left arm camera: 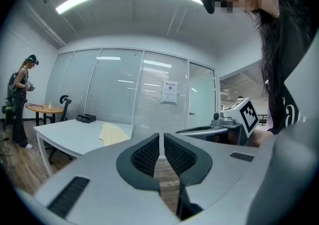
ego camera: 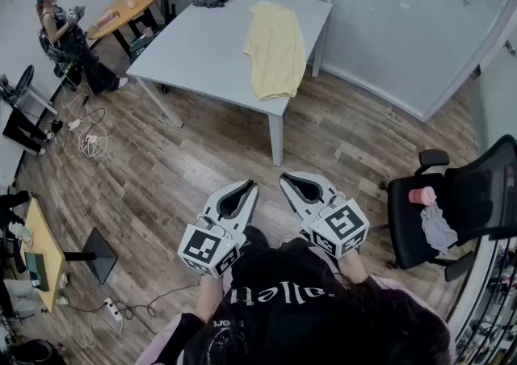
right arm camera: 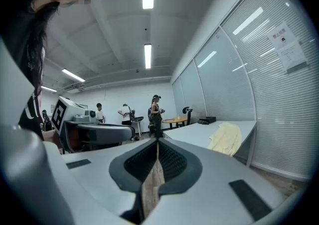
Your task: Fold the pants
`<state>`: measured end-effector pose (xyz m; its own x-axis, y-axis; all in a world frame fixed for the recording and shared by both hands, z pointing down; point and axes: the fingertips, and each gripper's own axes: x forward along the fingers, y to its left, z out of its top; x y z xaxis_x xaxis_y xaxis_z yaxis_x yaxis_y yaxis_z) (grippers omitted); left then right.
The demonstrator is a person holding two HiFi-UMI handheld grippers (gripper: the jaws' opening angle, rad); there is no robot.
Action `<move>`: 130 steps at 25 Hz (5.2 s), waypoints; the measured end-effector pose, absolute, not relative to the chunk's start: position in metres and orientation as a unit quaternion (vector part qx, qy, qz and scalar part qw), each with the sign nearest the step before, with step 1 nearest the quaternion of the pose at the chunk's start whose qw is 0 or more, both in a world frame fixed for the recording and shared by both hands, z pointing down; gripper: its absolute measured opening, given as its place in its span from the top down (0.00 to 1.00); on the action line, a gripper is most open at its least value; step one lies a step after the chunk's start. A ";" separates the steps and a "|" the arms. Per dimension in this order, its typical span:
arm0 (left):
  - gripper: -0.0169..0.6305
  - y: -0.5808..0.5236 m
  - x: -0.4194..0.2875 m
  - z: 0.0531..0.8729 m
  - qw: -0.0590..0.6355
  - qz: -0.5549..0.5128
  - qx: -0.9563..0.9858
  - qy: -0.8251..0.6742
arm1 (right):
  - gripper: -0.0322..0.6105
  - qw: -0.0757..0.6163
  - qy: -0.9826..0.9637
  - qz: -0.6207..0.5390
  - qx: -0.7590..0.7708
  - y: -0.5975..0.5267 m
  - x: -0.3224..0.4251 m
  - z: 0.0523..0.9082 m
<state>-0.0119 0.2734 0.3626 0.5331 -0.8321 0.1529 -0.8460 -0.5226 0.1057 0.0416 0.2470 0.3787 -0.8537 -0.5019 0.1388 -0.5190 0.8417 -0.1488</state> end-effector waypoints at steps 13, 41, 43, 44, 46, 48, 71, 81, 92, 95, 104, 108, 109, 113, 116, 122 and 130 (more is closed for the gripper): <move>0.90 0.274 -0.012 0.364 0.089 0.051 0.869 -0.484 | 0.90 0.034 -0.958 0.116 0.260 0.251 0.045 0.383; 0.90 0.078 -0.074 0.398 0.138 0.068 0.888 -0.432 | 0.90 0.076 -0.934 0.161 0.309 0.059 -0.014 0.421; 0.90 0.059 -0.081 0.399 0.139 0.070 0.893 -0.423 | 0.90 0.080 -0.931 0.165 0.317 0.039 -0.021 0.423; 0.90 0.049 -0.084 0.400 0.139 0.072 0.895 -0.418 | 0.90 0.082 -0.929 0.166 0.320 0.030 -0.024 0.424; 0.90 0.030 -0.091 0.402 0.139 0.078 0.898 -0.410 | 0.90 0.085 -0.926 0.169 0.328 0.011 -0.031 0.426; 0.90 0.011 -0.099 0.404 0.139 0.082 0.902 -0.401 | 0.90 0.088 -0.922 0.172 0.336 -0.007 -0.038 0.428; 0.90 -0.085 -0.103 0.477 0.164 0.160 0.926 -0.301 | 0.90 0.138 -0.866 0.206 0.433 -0.096 -0.023 0.475; 0.90 -0.120 -0.084 0.552 0.173 0.247 0.900 -0.316 | 0.90 0.211 -0.846 0.250 0.420 -0.146 0.030 0.557; 0.67 -0.136 -0.068 0.640 0.186 0.374 0.857 -0.303 | 0.55 0.230 -0.802 0.389 0.392 -0.183 0.060 0.649; 0.67 -0.136 -0.067 0.657 0.162 0.417 0.845 -0.293 | 0.54 0.212 -0.783 0.439 0.386 -0.185 0.058 0.666; 0.68 -0.137 -0.069 0.686 0.132 0.483 0.820 -0.277 | 0.69 0.212 -0.778 0.473 0.355 -0.179 0.044 0.686; 0.74 -0.134 -0.069 0.690 0.145 0.476 0.824 -0.271 | 0.77 0.241 -0.795 0.432 0.351 -0.177 0.045 0.680; 0.76 -0.134 -0.069 0.689 0.142 0.476 0.826 -0.268 | 0.78 0.242 -0.799 0.427 0.347 -0.177 0.045 0.677; 0.80 -0.134 -0.067 0.678 0.125 0.468 0.838 -0.251 | 0.83 0.218 -0.810 0.427 0.338 -0.176 0.045 0.661; 0.81 -0.136 -0.064 0.657 0.133 0.423 0.859 -0.254 | 0.91 0.182 -0.813 0.434 0.342 -0.179 0.049 0.643; 0.81 -0.142 -0.071 0.618 0.141 0.350 0.883 -0.280 | 0.91 0.146 -0.811 0.437 0.360 -0.182 0.055 0.625; 0.81 -0.130 -0.068 0.603 0.125 0.346 0.890 -0.269 | 0.91 0.149 -0.794 0.458 0.371 -0.165 0.051 0.638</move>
